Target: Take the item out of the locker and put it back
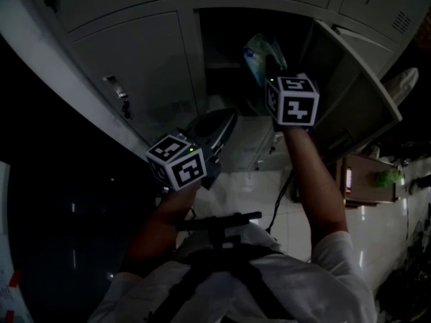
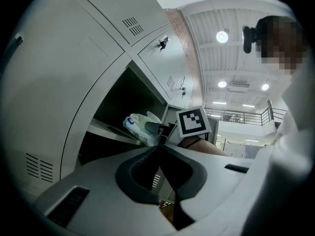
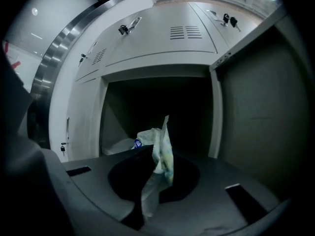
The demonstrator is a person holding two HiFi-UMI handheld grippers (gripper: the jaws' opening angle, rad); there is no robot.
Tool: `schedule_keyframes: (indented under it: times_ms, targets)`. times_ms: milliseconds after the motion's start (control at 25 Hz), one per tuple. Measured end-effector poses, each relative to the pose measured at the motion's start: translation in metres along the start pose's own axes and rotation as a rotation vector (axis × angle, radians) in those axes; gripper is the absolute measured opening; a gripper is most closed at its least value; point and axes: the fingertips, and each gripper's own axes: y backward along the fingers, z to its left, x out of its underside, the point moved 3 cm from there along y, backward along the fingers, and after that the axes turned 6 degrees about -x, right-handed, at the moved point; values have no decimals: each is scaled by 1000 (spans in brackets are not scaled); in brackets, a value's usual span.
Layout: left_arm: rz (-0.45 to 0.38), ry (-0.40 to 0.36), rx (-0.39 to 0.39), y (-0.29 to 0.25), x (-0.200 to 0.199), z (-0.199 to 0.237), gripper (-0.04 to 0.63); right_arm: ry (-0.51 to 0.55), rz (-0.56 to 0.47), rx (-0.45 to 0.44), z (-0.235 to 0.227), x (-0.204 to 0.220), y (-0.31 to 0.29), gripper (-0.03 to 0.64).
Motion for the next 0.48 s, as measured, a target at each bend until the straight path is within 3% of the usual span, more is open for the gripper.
schedule_keyframes:
  times_ms: [480]
  targets:
    - [-12, -14, -22, -20, -14, 17, -3, 54, 135, 12, -9, -19, -92, -9]
